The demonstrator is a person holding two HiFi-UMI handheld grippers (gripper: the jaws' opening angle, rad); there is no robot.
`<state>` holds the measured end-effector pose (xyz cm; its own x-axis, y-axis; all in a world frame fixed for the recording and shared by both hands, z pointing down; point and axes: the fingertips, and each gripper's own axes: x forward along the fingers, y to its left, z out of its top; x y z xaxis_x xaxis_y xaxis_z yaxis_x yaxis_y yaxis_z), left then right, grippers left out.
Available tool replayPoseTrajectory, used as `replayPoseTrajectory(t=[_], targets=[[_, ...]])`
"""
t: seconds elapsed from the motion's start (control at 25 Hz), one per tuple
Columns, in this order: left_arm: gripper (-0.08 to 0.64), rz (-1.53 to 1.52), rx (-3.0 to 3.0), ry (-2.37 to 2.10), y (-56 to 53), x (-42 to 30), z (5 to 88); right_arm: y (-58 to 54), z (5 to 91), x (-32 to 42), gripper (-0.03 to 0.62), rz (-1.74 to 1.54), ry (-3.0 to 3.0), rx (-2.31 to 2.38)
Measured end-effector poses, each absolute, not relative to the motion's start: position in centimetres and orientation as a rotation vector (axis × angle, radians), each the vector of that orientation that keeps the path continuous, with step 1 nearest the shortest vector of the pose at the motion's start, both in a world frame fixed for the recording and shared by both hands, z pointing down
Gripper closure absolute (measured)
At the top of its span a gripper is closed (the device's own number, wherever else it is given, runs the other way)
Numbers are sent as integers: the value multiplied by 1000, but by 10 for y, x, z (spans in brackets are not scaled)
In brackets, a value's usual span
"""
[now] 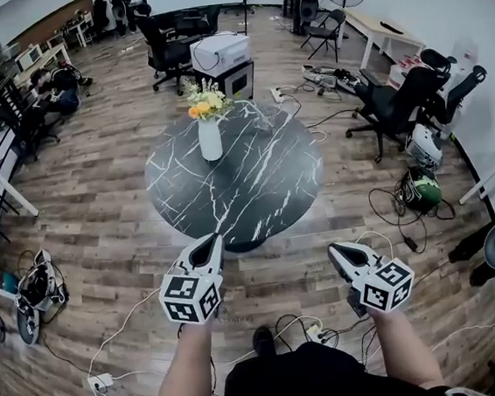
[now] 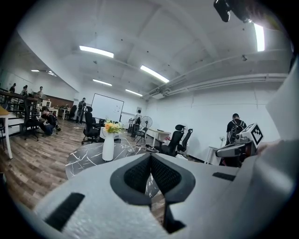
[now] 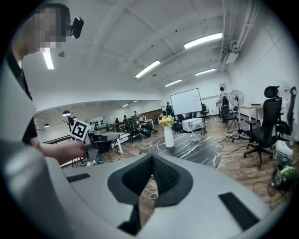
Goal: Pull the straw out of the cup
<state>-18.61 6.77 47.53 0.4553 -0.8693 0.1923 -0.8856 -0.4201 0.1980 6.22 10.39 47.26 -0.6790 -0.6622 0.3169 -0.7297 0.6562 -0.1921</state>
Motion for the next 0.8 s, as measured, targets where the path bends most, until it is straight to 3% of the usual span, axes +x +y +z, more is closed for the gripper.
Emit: replayPoseTrajectory(t=[0.8], targets=[[549,106,2458,-1525,-3,-190,463,20,451,34,586,405,-2737,1059]])
